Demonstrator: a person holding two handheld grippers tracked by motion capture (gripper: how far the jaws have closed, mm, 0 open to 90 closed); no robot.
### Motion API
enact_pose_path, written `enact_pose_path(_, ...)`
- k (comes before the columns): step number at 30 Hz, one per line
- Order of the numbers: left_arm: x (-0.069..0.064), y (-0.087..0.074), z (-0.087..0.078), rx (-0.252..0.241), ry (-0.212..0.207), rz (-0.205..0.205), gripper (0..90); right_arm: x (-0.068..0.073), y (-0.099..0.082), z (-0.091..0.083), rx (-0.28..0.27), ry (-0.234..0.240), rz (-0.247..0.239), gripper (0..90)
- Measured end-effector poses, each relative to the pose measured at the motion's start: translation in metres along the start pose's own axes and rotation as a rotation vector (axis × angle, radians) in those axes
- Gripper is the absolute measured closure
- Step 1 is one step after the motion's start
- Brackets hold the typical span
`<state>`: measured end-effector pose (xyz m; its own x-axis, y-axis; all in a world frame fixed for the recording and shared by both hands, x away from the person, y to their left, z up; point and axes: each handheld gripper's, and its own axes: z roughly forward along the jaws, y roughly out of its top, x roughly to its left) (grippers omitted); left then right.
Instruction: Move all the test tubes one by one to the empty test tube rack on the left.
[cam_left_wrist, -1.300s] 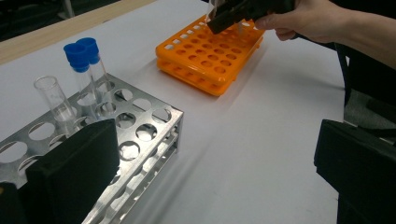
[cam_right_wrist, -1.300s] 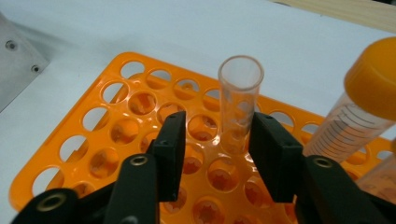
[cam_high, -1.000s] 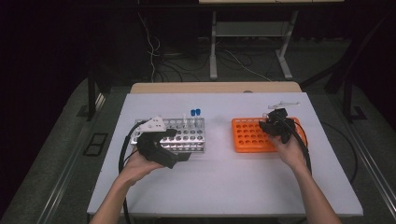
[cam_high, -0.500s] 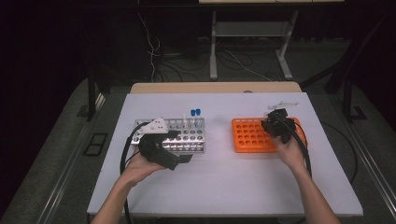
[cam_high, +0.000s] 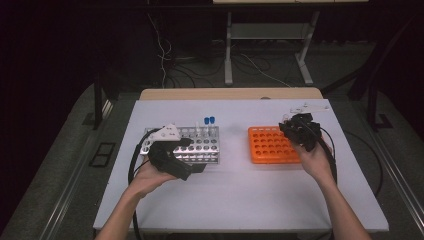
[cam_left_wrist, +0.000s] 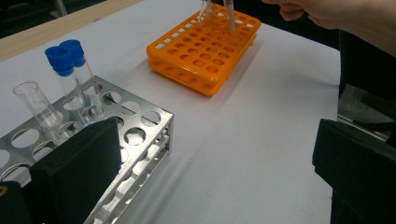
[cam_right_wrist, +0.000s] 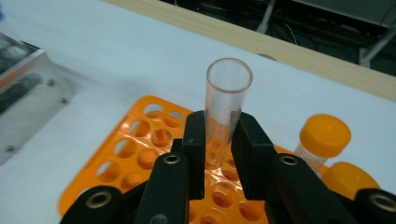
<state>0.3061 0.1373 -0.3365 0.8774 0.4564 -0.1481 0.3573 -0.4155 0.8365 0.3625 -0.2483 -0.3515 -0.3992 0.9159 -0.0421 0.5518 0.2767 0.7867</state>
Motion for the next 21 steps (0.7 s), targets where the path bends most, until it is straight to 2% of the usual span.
enact_pose_path(6, -0.001, 0.006, -0.002, 0.009, -0.002, 0.009, 0.0, 0.007, 0.010, -0.017, -0.025, 0.072, -0.021, 75.0)
enact_pose_path(21, -0.002, 0.024, -0.006, 0.036, -0.006, 0.039, 0.0, 0.024, 0.027, -0.051, -0.027, 0.263, -0.065, 75.0)
